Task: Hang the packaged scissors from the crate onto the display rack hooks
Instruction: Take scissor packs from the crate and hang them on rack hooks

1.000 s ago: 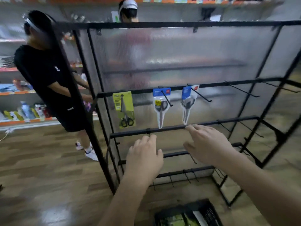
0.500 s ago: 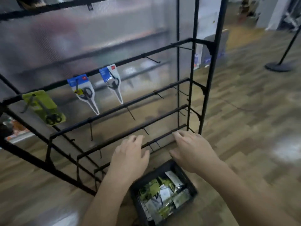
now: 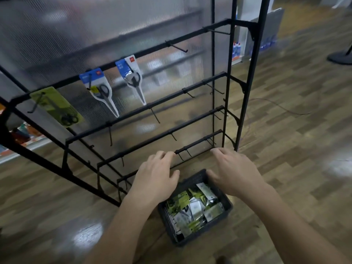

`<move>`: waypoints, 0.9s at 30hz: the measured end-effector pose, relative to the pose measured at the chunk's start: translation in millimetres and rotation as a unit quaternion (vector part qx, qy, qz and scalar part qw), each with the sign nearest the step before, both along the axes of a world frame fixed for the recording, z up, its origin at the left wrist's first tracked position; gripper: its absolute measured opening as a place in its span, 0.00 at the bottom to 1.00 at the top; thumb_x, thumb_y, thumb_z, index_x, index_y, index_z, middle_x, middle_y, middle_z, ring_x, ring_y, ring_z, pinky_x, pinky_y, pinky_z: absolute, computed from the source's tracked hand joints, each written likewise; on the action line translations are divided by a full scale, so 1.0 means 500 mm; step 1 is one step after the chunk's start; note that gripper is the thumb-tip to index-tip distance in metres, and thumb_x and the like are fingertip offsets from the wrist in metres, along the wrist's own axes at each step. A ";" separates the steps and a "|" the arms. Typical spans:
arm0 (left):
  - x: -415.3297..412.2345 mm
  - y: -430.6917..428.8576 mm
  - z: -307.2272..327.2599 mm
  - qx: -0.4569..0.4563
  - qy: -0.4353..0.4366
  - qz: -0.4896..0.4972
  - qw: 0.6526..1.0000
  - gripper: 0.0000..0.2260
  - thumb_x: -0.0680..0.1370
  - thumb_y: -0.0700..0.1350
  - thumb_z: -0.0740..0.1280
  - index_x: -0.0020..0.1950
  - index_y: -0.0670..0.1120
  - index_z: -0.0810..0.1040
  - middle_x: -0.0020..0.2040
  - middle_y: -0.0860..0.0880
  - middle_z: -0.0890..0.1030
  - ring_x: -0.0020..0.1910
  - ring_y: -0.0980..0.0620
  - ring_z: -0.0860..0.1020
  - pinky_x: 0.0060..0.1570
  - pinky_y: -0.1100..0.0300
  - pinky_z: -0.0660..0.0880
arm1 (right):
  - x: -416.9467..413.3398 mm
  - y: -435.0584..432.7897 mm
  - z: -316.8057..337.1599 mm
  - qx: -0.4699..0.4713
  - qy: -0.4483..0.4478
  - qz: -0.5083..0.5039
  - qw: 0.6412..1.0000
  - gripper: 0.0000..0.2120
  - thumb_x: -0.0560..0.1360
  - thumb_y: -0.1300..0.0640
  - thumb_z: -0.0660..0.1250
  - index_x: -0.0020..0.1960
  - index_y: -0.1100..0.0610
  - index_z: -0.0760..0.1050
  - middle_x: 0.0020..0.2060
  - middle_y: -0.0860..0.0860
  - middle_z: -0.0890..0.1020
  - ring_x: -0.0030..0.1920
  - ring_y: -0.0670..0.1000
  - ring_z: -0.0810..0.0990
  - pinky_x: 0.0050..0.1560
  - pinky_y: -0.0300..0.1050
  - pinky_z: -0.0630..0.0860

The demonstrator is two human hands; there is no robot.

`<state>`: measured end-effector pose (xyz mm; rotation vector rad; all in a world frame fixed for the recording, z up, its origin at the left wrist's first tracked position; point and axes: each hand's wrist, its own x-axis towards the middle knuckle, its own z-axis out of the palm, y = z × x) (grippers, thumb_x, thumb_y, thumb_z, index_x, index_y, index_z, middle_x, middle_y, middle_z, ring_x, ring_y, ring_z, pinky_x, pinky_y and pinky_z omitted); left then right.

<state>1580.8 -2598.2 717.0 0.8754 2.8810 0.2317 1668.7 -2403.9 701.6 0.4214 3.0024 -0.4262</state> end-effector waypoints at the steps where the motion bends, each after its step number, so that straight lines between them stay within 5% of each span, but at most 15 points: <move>1: -0.004 -0.009 0.002 0.003 0.000 0.002 1.000 0.22 0.84 0.56 0.59 0.78 0.55 0.64 0.72 0.55 0.70 0.69 0.52 0.70 0.66 0.54 0.71 | -0.006 -0.009 0.006 0.001 0.000 0.006 1.000 0.23 0.81 0.42 0.59 0.72 0.52 0.67 0.69 0.49 0.75 0.68 0.53 0.73 0.67 0.50 0.71; 16: -0.074 -0.212 -0.034 0.027 0.006 0.007 1.000 0.18 0.84 0.55 0.59 0.73 0.52 0.68 0.66 0.51 0.73 0.64 0.48 0.73 0.62 0.50 0.74 | -0.109 -0.205 0.034 0.064 -0.034 0.043 0.996 0.26 0.82 0.41 0.60 0.76 0.50 0.63 0.72 0.50 0.73 0.72 0.53 0.70 0.72 0.51 0.67; 27: -0.118 -0.204 -0.100 0.043 -0.027 -0.007 0.999 0.21 0.83 0.55 0.60 0.75 0.53 0.66 0.68 0.50 0.73 0.66 0.47 0.72 0.63 0.49 0.73 | -0.142 -0.224 -0.020 0.085 -0.089 0.045 0.991 0.23 0.82 0.40 0.59 0.72 0.51 0.66 0.69 0.49 0.75 0.70 0.53 0.73 0.68 0.51 0.69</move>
